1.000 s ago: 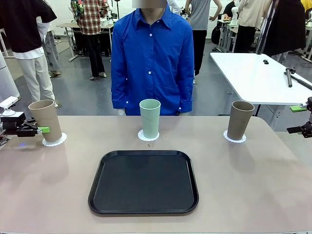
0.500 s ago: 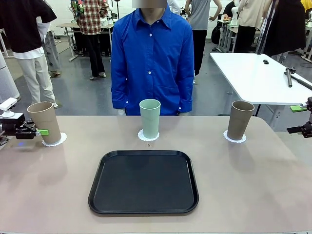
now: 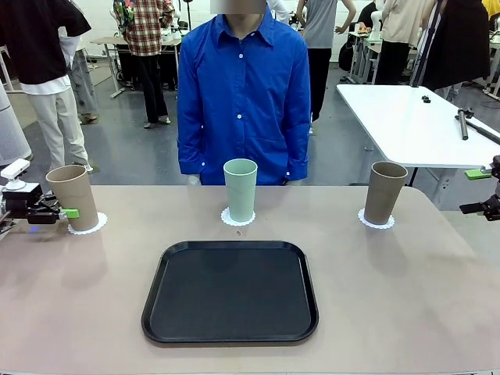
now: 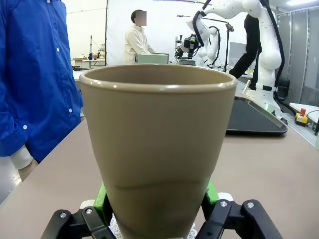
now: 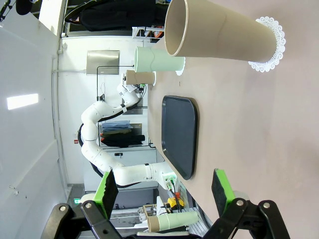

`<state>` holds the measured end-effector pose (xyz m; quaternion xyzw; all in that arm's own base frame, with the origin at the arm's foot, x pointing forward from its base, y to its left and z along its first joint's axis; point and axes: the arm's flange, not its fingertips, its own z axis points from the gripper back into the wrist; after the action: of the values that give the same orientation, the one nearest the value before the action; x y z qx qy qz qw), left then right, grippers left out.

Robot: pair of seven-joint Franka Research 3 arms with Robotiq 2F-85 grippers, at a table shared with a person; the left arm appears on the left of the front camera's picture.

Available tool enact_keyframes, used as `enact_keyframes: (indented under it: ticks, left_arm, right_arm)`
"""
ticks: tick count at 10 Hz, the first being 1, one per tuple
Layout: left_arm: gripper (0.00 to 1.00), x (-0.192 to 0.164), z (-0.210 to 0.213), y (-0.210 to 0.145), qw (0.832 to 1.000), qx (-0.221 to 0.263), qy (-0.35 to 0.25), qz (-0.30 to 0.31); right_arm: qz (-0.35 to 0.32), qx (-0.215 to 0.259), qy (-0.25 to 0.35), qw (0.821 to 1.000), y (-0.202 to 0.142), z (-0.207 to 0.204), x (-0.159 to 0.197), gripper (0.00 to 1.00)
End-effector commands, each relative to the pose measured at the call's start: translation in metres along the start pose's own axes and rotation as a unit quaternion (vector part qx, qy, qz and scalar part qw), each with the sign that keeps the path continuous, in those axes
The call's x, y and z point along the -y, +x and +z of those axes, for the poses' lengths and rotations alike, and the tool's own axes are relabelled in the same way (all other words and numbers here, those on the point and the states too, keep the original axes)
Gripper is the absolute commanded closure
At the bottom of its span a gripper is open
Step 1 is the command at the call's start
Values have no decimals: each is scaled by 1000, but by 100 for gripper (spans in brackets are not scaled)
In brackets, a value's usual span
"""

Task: Place coasters on the table and set cups on them.
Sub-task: Take one Reusable plastic cup from the Flat Tray and place it on a coaster set by the human.

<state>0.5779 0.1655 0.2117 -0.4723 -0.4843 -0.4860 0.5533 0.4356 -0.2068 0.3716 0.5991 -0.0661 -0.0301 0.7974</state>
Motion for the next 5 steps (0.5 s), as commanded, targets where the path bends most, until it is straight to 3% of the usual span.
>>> enact_keyframes:
  ticks: [1, 4, 5]
  left_arm:
    - [16, -6, 1, 1, 1000, 3, -1, 3]
    - [16, -7, 2, -1, 1000, 3, -3, 3]
    - [9, -7, 1, -1, 1000, 3, -5, 5]
  right_arm:
    - [0, -1, 1, 1000, 0, 0, -1, 0]
    - [0, -1, 1, 1000, 0, 0, -1, 0]
    - [0, -1, 1, 1000, 0, 0, -1, 0]
